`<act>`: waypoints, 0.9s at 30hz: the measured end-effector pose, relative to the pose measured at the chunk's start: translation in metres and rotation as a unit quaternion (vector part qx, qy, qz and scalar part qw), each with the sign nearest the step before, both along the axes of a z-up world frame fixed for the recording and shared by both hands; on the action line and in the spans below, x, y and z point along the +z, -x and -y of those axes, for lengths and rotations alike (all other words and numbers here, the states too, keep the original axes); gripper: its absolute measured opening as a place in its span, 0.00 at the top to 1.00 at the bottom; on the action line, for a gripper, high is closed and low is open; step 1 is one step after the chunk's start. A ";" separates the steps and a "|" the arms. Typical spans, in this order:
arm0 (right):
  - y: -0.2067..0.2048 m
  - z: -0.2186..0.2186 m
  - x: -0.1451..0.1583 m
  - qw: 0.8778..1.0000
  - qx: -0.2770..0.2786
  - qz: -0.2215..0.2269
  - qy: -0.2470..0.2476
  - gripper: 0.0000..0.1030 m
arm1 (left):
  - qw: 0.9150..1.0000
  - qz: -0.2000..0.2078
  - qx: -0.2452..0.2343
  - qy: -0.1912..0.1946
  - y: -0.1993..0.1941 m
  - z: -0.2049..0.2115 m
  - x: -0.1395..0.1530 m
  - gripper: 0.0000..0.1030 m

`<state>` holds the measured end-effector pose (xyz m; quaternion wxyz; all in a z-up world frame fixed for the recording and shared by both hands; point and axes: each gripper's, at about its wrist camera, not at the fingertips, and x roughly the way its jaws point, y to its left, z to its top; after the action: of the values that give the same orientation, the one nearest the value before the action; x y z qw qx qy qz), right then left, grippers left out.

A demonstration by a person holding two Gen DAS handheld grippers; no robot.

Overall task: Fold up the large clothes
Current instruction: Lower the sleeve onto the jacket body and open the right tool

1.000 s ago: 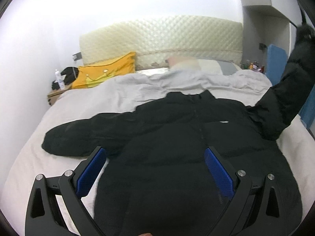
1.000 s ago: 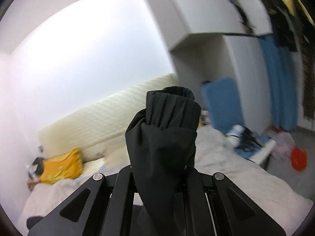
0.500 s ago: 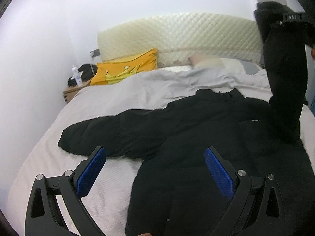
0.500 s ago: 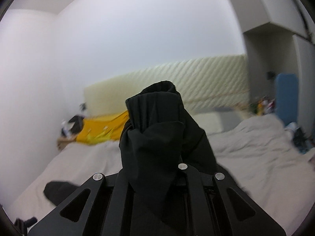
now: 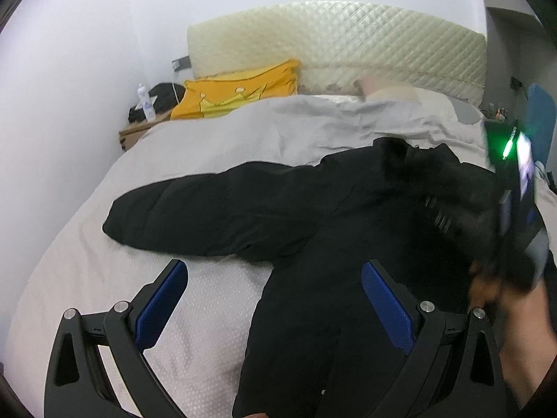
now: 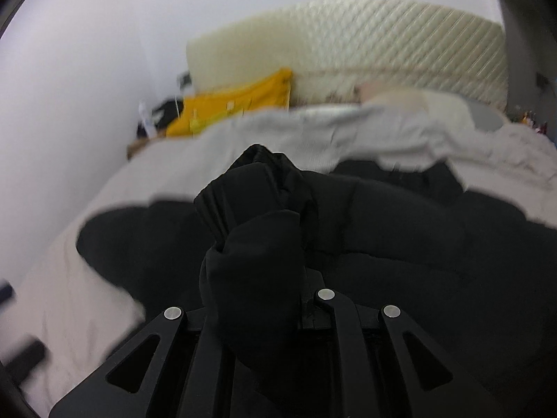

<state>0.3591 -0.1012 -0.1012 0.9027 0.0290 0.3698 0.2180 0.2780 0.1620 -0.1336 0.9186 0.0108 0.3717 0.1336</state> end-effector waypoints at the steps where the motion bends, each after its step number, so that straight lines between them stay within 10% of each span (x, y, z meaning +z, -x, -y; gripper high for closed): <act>1: 0.002 -0.005 -0.010 1.000 0.003 -0.008 0.008 0.91 | 1.000 -0.002 0.001 0.006 0.000 -0.002 -0.001 0.03; 9: 0.009 -0.010 -0.041 0.999 0.019 -0.030 0.030 0.88 | 0.999 -0.001 -0.005 0.032 -0.004 -0.006 -0.004 0.03; 17: 0.027 0.000 -0.010 0.998 0.046 -0.031 0.011 0.29 | 0.999 0.020 -0.024 0.039 0.010 0.012 0.020 0.03; 27: 0.072 0.035 0.079 0.998 0.044 0.048 0.020 0.28 | 0.996 0.055 -0.052 0.043 0.044 0.049 0.068 0.03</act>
<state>0.2875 -0.1364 -0.0225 0.9093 -0.0160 0.3312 0.2515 0.2339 0.1132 -0.0651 0.9431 -0.0172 0.3247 0.0695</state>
